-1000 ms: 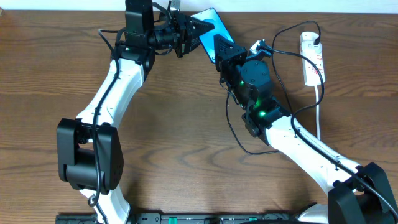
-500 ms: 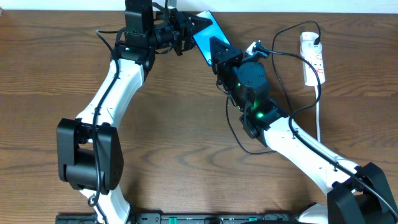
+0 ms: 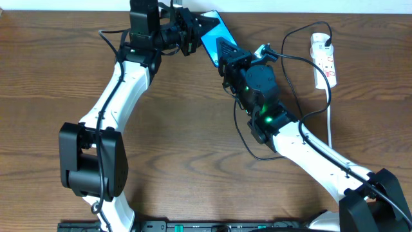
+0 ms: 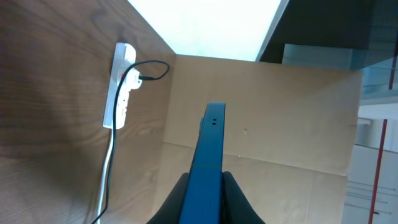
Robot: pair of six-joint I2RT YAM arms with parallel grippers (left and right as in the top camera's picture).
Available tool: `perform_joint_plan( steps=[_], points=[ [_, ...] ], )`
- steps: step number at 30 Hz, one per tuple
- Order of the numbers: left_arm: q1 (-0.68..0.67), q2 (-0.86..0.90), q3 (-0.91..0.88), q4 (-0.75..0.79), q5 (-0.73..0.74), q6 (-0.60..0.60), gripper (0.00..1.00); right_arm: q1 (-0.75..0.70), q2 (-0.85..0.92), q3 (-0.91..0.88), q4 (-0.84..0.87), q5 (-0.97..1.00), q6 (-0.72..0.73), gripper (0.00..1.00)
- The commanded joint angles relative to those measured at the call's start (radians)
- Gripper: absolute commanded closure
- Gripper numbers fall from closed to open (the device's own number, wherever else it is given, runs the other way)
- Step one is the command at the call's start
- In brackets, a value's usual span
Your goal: Plug charger to phone and switch on socket
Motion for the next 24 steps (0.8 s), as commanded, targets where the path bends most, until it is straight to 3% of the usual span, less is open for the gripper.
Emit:
perform_joint_plan(
  steps=[1,9,15,24],
  points=[
    [-0.027,-0.025,0.039,0.016,-0.06,-0.031,0.93,0.067,0.024,-0.031,-0.042,-0.201,-0.123,0.96],
    [-0.021,-0.025,0.039,0.016,-0.078,-0.03,0.93,0.06,0.024,-0.031,-0.045,-0.19,-0.195,0.74],
    [0.011,-0.025,0.039,0.015,-0.077,-0.028,0.92,0.028,0.024,-0.031,-0.042,-0.191,-0.33,0.67],
    [0.086,-0.025,0.039,0.013,-0.043,-0.029,0.92,-0.064,-0.036,-0.031,-0.049,-0.295,-0.674,0.66]
  ],
)
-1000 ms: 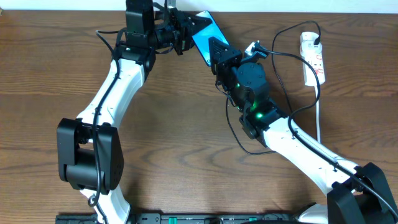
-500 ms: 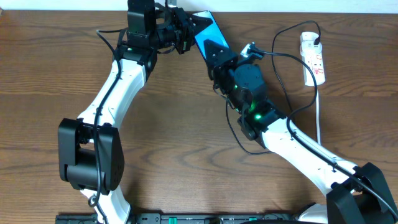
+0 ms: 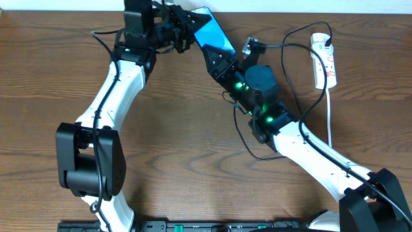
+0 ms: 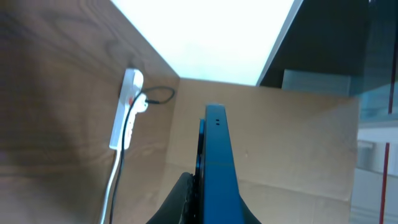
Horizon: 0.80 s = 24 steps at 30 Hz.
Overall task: Plug charger to phone and switch on socket
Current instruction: 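Release the phone with the right gripper and pull it back right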
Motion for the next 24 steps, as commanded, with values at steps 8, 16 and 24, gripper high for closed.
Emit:
perform_joint_plan(
  steps=[8,16,24],
  points=[
    [0.113,-0.025,0.039,-0.051,0.107,-0.042,0.92,-0.158,-0.232,-0.02,-0.336,-0.103,-0.398,0.67],
    [0.124,-0.025,0.039,-0.064,0.275,-0.109,0.93,-0.197,-0.272,0.161,-0.818,-0.1,-0.568,0.69],
    [0.125,-0.025,0.039,-0.064,0.381,-0.093,0.93,-0.195,-0.115,0.403,-1.144,-0.094,-0.693,0.71]
  ],
)
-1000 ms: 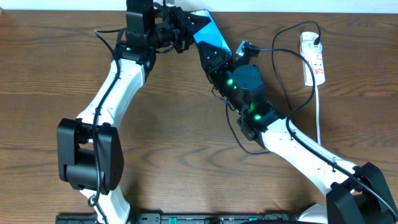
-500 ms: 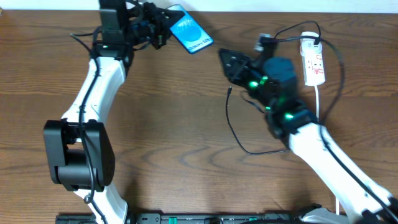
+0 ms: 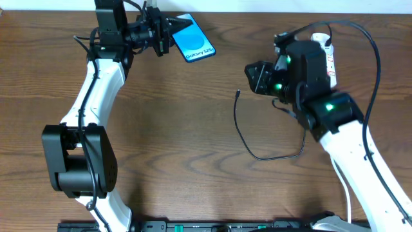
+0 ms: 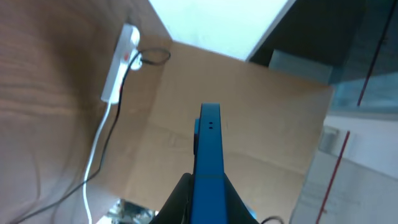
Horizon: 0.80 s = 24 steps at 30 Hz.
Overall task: Plug charger to phone and switch on socket
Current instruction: 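Release the phone with the right gripper and pull it back right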
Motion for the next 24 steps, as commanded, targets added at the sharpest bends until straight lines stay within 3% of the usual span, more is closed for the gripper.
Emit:
perform_joint_plan(
  steps=[1,9,24],
  points=[
    [0.001,-0.025,0.038,0.005,0.07,-0.004,0.93,-0.004,0.085,0.07,-0.06,0.0,-0.08,0.71],
    [0.008,-0.025,0.038,0.005,0.055,0.019,0.93,-0.004,0.282,0.126,-0.155,0.001,-0.08,0.71],
    [0.01,-0.025,0.038,0.005,0.05,0.045,0.93,-0.005,0.532,0.126,-0.1,0.023,-0.08,0.72]
  ],
)
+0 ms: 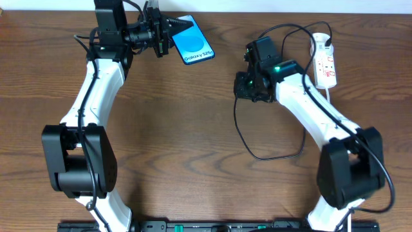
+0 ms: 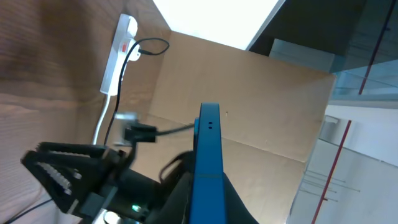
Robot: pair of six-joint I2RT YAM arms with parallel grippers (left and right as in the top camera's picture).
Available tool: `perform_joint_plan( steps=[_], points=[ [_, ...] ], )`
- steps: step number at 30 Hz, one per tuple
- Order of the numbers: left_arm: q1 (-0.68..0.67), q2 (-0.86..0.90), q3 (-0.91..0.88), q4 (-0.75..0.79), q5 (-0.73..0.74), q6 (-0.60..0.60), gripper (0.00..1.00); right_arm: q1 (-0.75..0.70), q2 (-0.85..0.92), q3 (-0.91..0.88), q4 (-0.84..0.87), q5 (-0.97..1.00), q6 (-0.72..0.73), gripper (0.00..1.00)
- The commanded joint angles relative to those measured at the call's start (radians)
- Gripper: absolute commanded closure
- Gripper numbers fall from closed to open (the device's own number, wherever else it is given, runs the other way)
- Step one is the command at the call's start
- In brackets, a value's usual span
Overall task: Plug charger to phone and switch on socket
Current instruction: 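Release the phone with the right gripper and pull it back right, then lower the right gripper onto the black cable's USB-C plug and grasp it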
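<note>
The blue phone [image 1: 191,46], screen up, hangs above the back of the table with my left gripper [image 1: 168,32] shut on its left end. In the left wrist view only its blue edge [image 2: 209,155] shows between the fingers. The black charger cable [image 1: 257,156] loops across the table, and its free plug end [image 1: 236,98] lies on the wood. My right gripper [image 1: 244,90] is right over that end, and its toothed finger [image 2: 65,167] stands bare, so it is open. The white socket strip [image 1: 324,59] lies at the back right with the charger in it.
The socket strip [image 2: 118,61] also shows in the left wrist view, with cardboard and a wall behind it. The right arm crosses the table between the strip and the cable loop. Bare wood stretches over the middle and left.
My right gripper has moved from the air near the socket strip down and left to the cable's plug end. The phone, my left gripper and the cable lie as before.
First my right gripper was close against the phone's lower end while the left held it at the back centre. Then both had shifted left, still together. After that the phone was further left, the right arm had drawn back and the plug lay on the table. Now the right gripper is at the plug.
</note>
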Motion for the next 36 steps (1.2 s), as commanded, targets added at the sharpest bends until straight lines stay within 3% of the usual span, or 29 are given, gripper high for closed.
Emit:
perform_joint_plan(
  steps=[1,36],
  points=[
    [0.008,-0.025,0.038,0.005,0.019,0.025,0.93,-0.005,0.043,0.024,0.009,0.018,-0.013,0.71],
    [0.008,-0.025,0.037,0.005,0.009,0.044,0.93,0.034,0.183,0.019,0.107,0.109,-0.037,0.75]
  ],
)
